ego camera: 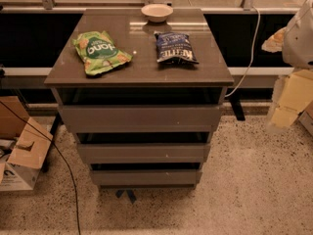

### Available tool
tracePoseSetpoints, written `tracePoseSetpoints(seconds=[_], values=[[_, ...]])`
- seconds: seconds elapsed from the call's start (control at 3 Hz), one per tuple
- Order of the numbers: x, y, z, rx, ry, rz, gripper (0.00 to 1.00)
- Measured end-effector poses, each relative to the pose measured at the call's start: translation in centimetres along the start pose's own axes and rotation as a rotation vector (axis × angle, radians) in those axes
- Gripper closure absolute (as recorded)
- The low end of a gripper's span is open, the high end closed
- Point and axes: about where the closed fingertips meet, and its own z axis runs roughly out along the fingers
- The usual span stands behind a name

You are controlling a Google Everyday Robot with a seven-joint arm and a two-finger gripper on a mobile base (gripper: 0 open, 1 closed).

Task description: Open bottom drawer

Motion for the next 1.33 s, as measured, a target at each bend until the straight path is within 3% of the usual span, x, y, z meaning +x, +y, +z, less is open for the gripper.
tracePoseSetpoints(seconds=[0.67, 1.33], values=[[-1.1, 0.0, 1.9, 0.035, -0.022, 0.028, 0.00], [-2.4, 0.7, 9.9, 0.056, -0.115, 0.096, 0.00]])
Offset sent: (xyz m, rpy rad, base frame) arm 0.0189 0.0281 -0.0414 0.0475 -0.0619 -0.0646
